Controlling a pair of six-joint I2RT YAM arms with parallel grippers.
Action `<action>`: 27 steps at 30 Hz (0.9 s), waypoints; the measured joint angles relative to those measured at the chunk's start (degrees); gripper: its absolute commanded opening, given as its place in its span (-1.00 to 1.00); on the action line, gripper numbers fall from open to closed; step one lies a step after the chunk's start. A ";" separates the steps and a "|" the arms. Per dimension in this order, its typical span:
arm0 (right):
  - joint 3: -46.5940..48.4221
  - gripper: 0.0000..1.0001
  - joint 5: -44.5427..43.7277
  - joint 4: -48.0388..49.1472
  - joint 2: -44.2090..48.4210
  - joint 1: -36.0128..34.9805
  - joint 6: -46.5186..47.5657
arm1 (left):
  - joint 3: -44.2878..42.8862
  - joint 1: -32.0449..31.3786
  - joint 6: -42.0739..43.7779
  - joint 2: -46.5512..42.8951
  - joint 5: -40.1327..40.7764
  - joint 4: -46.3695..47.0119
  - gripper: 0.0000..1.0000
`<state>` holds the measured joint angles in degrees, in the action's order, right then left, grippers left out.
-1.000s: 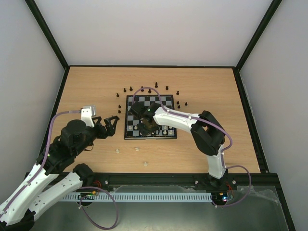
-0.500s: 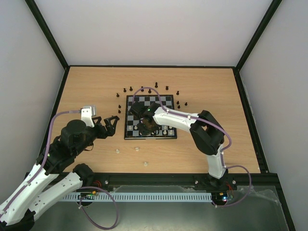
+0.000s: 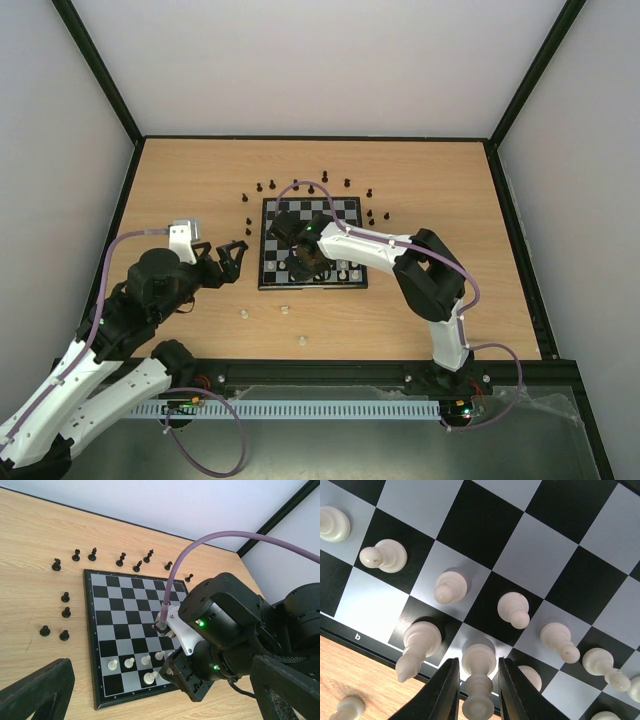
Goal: Set up the chess pieces on the board
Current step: Place the chess piece on the chessboard, then pick up the chess piece at the center of the board.
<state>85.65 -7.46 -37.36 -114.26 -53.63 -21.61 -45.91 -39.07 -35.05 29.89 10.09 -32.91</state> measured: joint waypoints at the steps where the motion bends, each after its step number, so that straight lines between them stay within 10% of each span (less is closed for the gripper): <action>1: 0.00 -0.52 -0.02 0.00 0.00 0.00 0.00 | 0.00 0.00 0.00 0.04 0.00 0.00 0.98; 17: 1.40 -0.33 -0.83 -1.40 6.32 0.00 -0.02 | 0.00 0.00 0.00 0.26 0.00 0.02 0.98; 27: -3.98 0.97 1.53 -0.50 18.51 -1.64 -0.92 | 0.00 0.13 0.02 0.26 0.00 0.02 0.98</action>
<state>81.67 -5.93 -37.87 -95.74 -55.27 -22.52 -45.91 -38.94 -35.03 30.15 10.09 -32.88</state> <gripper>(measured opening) 0.814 0.991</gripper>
